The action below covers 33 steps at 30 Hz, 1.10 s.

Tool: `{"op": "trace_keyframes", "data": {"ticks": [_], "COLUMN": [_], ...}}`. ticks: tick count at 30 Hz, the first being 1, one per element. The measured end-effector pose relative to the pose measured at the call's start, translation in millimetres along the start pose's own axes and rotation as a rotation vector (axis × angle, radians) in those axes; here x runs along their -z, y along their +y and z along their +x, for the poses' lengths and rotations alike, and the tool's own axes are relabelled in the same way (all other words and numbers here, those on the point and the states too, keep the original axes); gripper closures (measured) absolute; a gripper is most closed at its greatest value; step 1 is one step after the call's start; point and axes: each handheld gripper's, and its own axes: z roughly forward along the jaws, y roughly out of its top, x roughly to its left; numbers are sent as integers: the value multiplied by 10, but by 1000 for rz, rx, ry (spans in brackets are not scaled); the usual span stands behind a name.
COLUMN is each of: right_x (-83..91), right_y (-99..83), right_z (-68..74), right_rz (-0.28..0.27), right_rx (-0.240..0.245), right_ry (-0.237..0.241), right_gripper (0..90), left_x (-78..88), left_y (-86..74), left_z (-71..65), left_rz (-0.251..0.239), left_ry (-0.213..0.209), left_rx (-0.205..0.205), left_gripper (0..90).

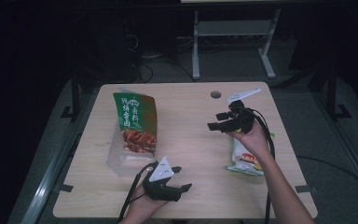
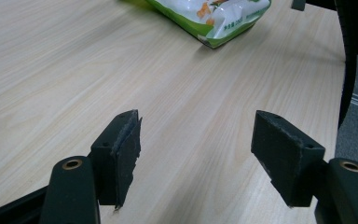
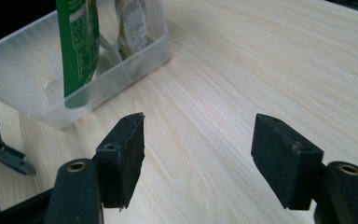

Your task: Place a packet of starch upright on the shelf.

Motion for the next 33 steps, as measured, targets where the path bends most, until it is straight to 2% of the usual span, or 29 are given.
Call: {"op": "trace_keyframes", "data": {"ticks": [3,6,8,11,14,19,28,33], "right_x": [85,156,208,315,364,493,681,760], "right_y": [-92,-153,-206,-320,-384,-572,-836,-1018], "right_z": [-44,-50,-61,-78,-90,-161,-273,-339], "right_rz": [23,13,13,22,30,45,50,75], "right_rx": [-2,-3,-13,-22,-31,-65,-91,-137], "right_ry": [-17,-26,-29,-48,-63,-97,-138,-171], "right_gripper": [321,325,318,316,316,316,319,319], "left_x": [-22,-33,-62,-122,-161,-308,-531,-701], "left_y": [20,37,59,117,153,299,490,587], "left_z": [-5,0,-4,-30,-36,-51,-102,-126], "left_rz": [10,11,12,23,23,14,25,31], "left_ry": [-13,-17,-30,-36,-40,-56,-75,-89], "left_rx": [0,-5,7,-14,-18,-21,-38,-47], "left_gripper": [316,312,308,298,294,294,294,300]}}
